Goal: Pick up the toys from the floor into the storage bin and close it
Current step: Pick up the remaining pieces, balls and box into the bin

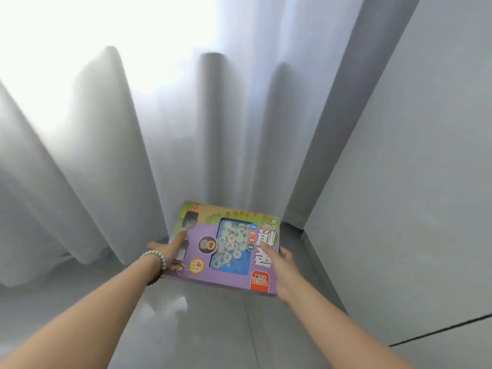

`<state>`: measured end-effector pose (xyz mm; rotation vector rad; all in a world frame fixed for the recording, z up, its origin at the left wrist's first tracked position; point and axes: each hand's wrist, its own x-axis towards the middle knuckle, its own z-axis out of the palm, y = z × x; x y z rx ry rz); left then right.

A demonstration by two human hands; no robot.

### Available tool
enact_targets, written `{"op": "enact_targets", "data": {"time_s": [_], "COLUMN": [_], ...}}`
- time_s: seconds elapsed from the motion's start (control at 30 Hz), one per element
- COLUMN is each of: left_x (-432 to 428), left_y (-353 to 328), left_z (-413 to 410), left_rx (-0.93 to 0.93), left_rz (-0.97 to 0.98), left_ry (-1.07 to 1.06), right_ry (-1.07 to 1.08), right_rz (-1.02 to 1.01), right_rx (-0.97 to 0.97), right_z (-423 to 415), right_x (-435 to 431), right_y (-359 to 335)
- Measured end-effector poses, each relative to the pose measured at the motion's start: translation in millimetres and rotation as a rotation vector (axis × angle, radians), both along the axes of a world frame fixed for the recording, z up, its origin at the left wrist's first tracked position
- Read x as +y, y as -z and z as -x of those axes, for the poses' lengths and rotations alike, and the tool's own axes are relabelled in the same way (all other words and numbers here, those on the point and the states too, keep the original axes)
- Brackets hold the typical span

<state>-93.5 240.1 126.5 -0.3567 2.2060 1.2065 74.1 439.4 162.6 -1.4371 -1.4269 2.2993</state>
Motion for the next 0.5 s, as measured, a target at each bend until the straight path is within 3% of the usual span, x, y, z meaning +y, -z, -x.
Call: {"op": "enact_targets", "data": {"time_s": [0.1, 0.2, 0.4, 0.5], "left_x": [-74.4, -169.9, -396.1, -469.8], "left_y": [-69.1, -125.7, -166.6, -215.1], "left_z": [24.6, 33.8, 18.5, -44.1], "left_rx": [0.14, 0.154, 0.16, 0.193], "left_rz": [0.034, 0.051, -0.092, -0.158], "left_ry": [0.012, -0.027, -0.315, -0.466], "right_ry": [-0.111, -0.255, -0.598, -0.749], "right_rz": [-0.011, -0.013, -0.009, 0.0], "right_rx": [0.093, 0.18, 0.313, 0.341], "right_z": [37.9, 71.5, 115.3, 127.8], "right_x": [-55.7, -128.8, -298.7, -385.9], "right_y": [-51.4, -99.0, -170.1, -183.8]}}
